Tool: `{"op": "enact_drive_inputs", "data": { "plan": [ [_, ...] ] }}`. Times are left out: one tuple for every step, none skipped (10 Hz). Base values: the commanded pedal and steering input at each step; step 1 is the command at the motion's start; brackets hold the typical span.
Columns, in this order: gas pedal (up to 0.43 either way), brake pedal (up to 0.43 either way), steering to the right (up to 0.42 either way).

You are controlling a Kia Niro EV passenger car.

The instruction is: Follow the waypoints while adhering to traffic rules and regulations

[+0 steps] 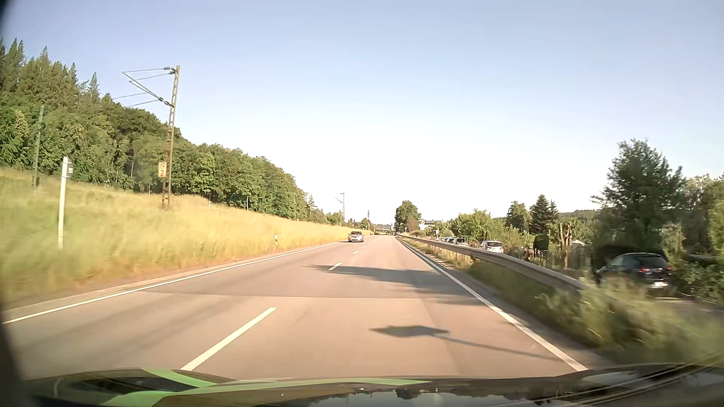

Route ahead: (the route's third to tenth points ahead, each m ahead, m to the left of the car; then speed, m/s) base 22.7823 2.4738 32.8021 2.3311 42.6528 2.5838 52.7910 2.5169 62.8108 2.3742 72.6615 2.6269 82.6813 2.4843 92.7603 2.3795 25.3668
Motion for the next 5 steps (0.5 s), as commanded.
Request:
{"op": "enact_drive_inputs", "data": {
  "plan": [
    [0.280,0.000,-0.001],
    [0.280,0.000,-0.002],
    [0.287,0.000,-0.004],
    [0.299,0.000,-0.004],
    [0.299,0.000,-0.005]
  ]
}}
